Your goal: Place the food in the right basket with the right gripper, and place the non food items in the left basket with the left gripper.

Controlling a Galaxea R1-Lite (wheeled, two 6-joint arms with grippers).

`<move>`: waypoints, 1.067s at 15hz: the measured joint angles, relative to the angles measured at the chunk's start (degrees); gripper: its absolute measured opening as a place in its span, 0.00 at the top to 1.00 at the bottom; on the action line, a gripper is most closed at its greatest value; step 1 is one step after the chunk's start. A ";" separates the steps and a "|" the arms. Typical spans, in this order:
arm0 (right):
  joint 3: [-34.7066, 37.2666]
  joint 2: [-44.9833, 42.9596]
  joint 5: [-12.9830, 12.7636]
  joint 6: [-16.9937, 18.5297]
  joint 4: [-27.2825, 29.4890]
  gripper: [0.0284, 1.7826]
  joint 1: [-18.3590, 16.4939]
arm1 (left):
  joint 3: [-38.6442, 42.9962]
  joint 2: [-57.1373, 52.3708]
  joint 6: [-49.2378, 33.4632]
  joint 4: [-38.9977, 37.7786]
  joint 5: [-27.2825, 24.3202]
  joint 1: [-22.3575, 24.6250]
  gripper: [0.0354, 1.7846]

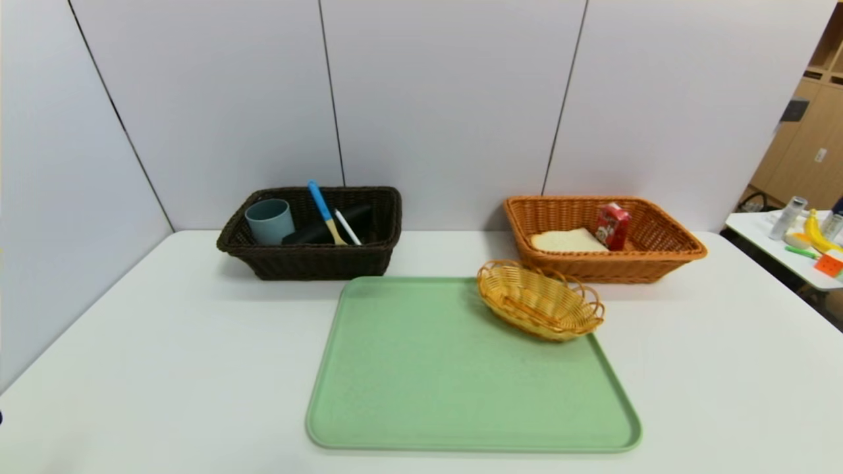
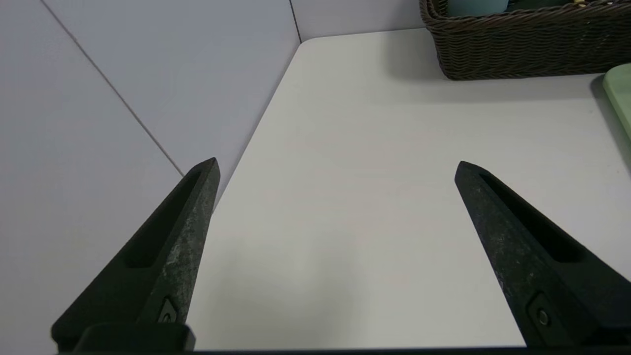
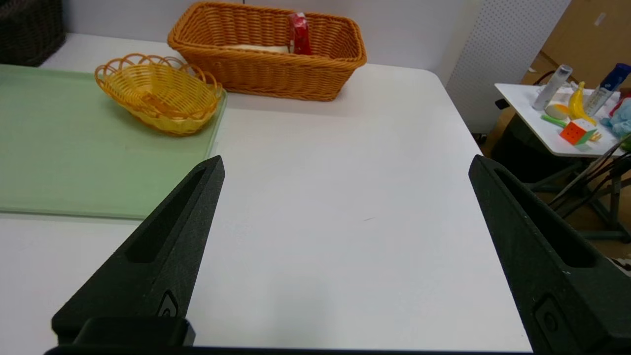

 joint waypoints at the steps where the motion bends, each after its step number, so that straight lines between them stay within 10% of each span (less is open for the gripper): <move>1: -0.16 -0.88 1.00 0.12 0.06 0.04 -0.09 | 0.52 -1.74 0.02 0.56 -0.13 -0.02 0.06; 9: 2.11 -10.56 8.87 -0.07 2.02 0.04 0.17 | 3.46 -12.80 -0.12 2.13 -3.80 -0.38 0.06; 16: 18.81 -12.17 8.59 -2.58 -28.43 0.04 0.22 | 8.75 -22.72 0.44 -0.72 -12.59 -1.46 0.06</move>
